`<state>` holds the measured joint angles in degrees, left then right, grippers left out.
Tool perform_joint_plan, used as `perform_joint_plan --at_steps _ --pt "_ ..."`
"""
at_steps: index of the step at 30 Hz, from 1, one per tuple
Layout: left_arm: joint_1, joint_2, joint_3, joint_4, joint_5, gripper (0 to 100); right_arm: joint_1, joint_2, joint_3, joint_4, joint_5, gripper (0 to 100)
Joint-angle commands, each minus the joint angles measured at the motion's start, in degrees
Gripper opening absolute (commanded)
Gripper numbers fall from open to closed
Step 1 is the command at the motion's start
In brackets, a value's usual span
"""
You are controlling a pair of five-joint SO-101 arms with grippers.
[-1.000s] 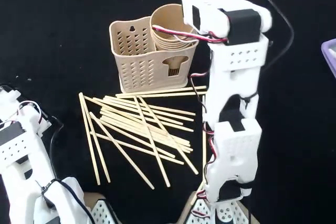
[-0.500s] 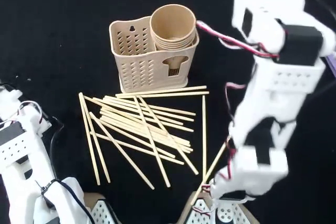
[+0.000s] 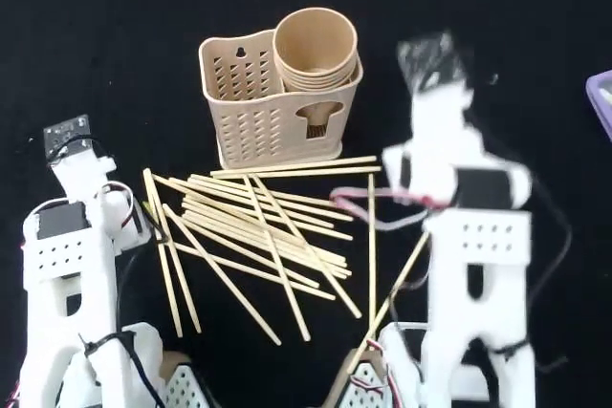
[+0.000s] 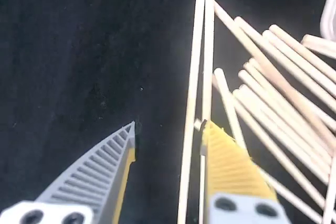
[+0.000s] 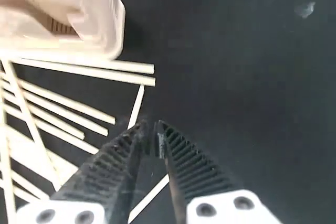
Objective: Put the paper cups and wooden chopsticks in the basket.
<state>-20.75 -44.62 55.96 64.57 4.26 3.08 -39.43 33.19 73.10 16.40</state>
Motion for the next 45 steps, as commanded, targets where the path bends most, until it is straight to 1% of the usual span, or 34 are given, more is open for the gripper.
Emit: perform_joint_plan --at_steps 1,4,8,16,20,24,37,42,45 --pt "2.15 -0.09 2.68 -8.7 1.05 22 -0.44 -8.22 16.22 -7.82 0.44 4.0" --pt "3.74 2.73 5.85 -16.26 2.11 22 -0.88 -9.19 22.99 -12.04 0.35 4.0" --pt "4.0 9.23 4.26 -20.84 6.15 22 -0.88 -9.1 28.97 -17.67 -2.2 4.0" --pt "4.09 29.36 -6.37 -21.19 6.77 21 -0.88 -9.45 35.3 -23.47 -2.81 4.0" --pt "4.18 36.31 -10.68 -21.19 6.42 17 -0.7 -9.45 37.49 -25.23 -2.46 4.0" --pt "4.18 38.42 -11.74 -21.19 6.42 14 -0.79 -9.45 37.67 -25.23 -2.37 4.0" --pt "3.65 39.03 -11.65 -21.19 6.15 14 -0.79 -9.45 37.76 -25.23 -2.37 4.0" --pt "1.8 39.03 -11.82 -21.19 2.99 14 -0.7 -9.45 37.85 -25.23 -2.37 4.0" --pt "1.27 39.03 -11.82 -21.19 3.08 10 -0.7 -9.45 37.85 -25.23 -2.37 4.0"
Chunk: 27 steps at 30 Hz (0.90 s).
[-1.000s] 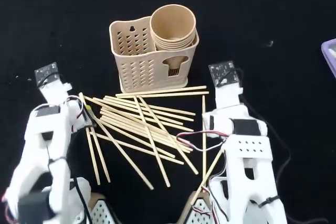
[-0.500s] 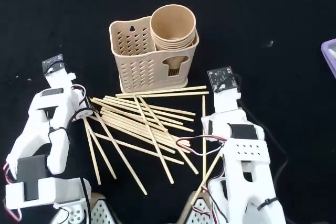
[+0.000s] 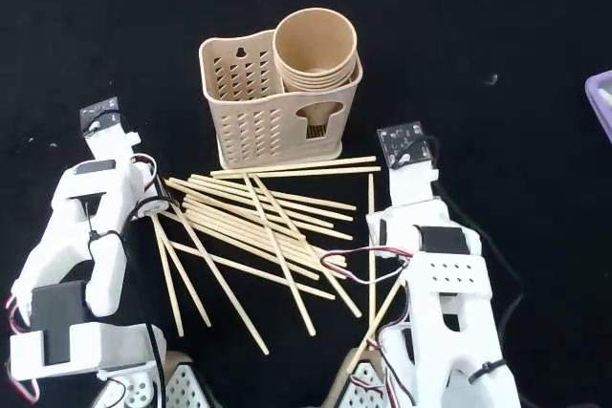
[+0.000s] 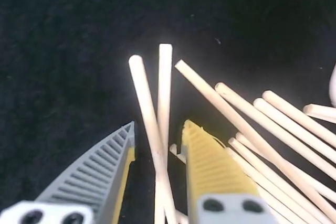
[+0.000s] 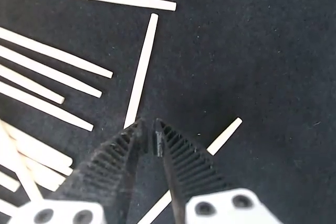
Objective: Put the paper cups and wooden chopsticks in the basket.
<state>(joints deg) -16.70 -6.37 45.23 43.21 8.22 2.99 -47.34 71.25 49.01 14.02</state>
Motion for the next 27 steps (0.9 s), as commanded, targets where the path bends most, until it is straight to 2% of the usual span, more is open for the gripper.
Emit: perform_joint_plan --at_steps 1,4,11,16,21,27 --pt "-2.77 0.79 -1.1 0.18 -1.05 8 -0.7 -1.54 -0.22 -1.14 0.0 4.0" --pt "-2.59 0.79 -1.1 0.18 -1.32 3 -0.7 -1.54 -0.22 -1.14 0.0 4.0" --pt "-3.03 0.09 -1.36 0.26 -0.97 3 -0.62 -1.54 -0.22 -1.14 0.0 4.0" --pt "-3.03 0.44 -7.96 3.34 -1.49 3 -0.7 -1.45 -0.13 -1.14 0.0 4.0" --pt "-5.41 0.79 -16.48 8.62 -6.95 3 -0.7 -1.27 -0.13 -1.14 0.0 4.0" --pt "-8.75 0.88 -15.34 8.62 -10.29 3 -0.7 -1.27 -0.13 -1.14 0.0 4.0"
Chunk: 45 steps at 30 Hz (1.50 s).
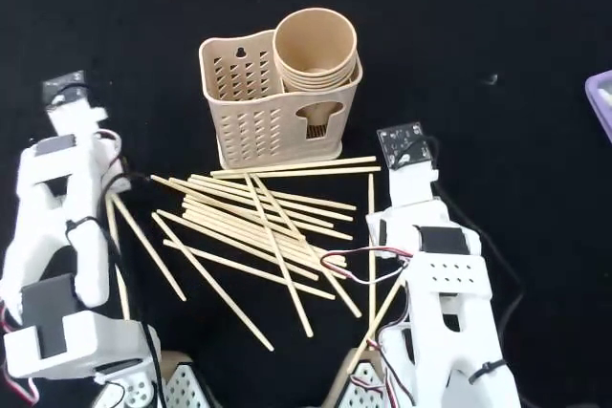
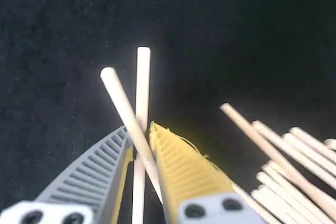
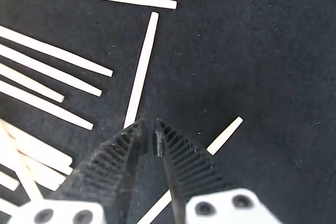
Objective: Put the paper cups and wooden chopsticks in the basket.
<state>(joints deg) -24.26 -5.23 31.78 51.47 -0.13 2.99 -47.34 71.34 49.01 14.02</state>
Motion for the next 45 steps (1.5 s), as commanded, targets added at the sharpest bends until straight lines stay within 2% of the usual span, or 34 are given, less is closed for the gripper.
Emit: perform_joint_plan --at_steps 1,6,17,19,22,24,41,45 --pt "-1.1 -0.26 -1.1 0.35 -2.02 4 -0.7 -1.36 -0.22 -1.14 0.0 4.0" --pt "-1.19 1.41 1.54 0.35 -1.67 18 -0.7 -1.36 -0.22 -1.14 0.0 4.0" --pt "-1.27 10.73 0.66 0.35 -2.02 19 -0.7 -1.36 -0.13 -1.14 0.0 4.0" --pt "-1.71 10.81 -0.75 0.88 -2.02 15 -0.7 -1.36 -0.13 -1.14 0.0 4.0" --pt "-1.54 10.81 -2.15 0.88 -2.02 2 -0.7 -1.36 -0.13 -1.14 0.0 4.0" --pt "-1.1 10.81 -2.77 0.88 -2.02 4 -0.7 -1.45 -0.13 -1.14 0.0 4.0" --pt "-0.48 11.43 -17.63 0.53 -2.2 3 -0.7 -1.36 -0.13 -1.14 0.0 4.0" --pt "2.33 11.43 -15.08 0.79 -10.99 4 -0.7 -1.36 -0.13 -1.14 0.0 4.0"
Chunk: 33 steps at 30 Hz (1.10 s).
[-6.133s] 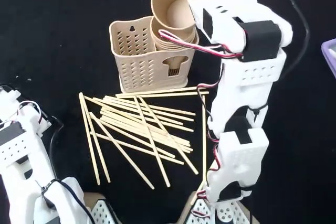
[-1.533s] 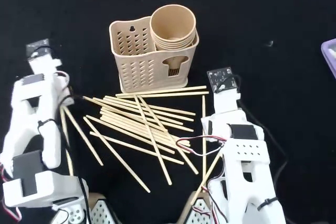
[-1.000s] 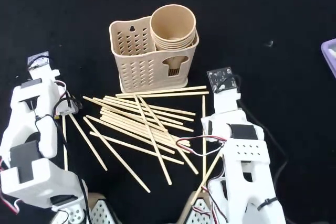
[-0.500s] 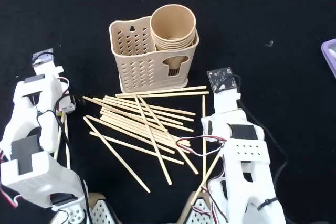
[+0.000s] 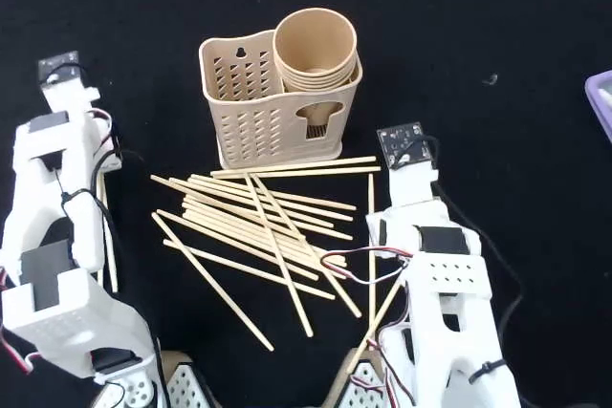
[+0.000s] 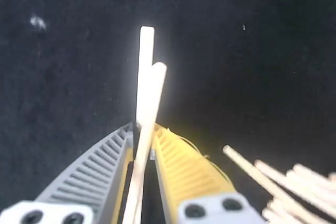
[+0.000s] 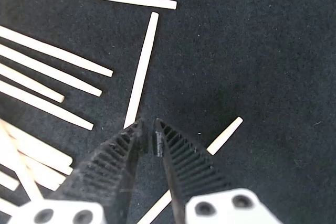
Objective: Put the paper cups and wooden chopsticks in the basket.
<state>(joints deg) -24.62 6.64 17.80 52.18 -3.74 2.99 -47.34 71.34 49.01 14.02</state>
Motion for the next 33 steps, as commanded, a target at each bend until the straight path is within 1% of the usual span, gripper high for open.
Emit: perform_joint_plan --at_steps 1,3,6,9,13,18,23,25,28,30,31,33 --pt "3.21 -0.44 0.04 0.09 -9.32 5 -0.7 -1.36 -0.13 -1.14 0.0 4.0" --pt "3.56 -0.44 1.71 0.09 -11.69 12 -0.7 -1.36 -0.13 -1.14 0.0 4.0" --pt "2.51 -0.53 2.51 0.09 -12.66 18 -0.7 -1.45 -0.13 -1.14 0.0 4.0" --pt "0.66 -0.88 2.68 0.09 -14.33 17 -0.7 -1.45 -0.13 -1.14 0.0 4.0" --pt "-1.19 -0.53 2.86 0.26 -18.55 17 -0.7 -1.45 -0.13 -1.14 0.0 4.0" --pt "-0.92 -0.44 5.67 0.44 -21.36 17 -0.7 -1.45 -0.13 -1.14 0.0 4.0" --pt "0.48 -0.35 6.9 0.44 -21.19 17 -0.7 -1.45 -0.13 -1.14 0.0 4.0" --pt "0.48 0.0 6.99 -1.05 -21.19 17 -0.7 -1.45 -0.13 -1.14 0.0 4.0" --pt "-0.31 2.9 6.81 -3.69 -21.19 17 -0.7 -1.45 -0.13 -1.14 0.0 4.0" --pt "-0.48 5.71 5.49 -3.43 -21.1 17 -0.7 -1.45 -0.13 -1.14 0.0 4.0" --pt "-0.84 6.95 4.44 -2.55 -21.01 16 -0.7 -1.45 -0.13 -1.14 0.0 4.0" --pt "-1.01 8.7 0.84 1.14 -20.92 9 -0.7 -1.45 -0.13 -1.14 0.0 4.0"
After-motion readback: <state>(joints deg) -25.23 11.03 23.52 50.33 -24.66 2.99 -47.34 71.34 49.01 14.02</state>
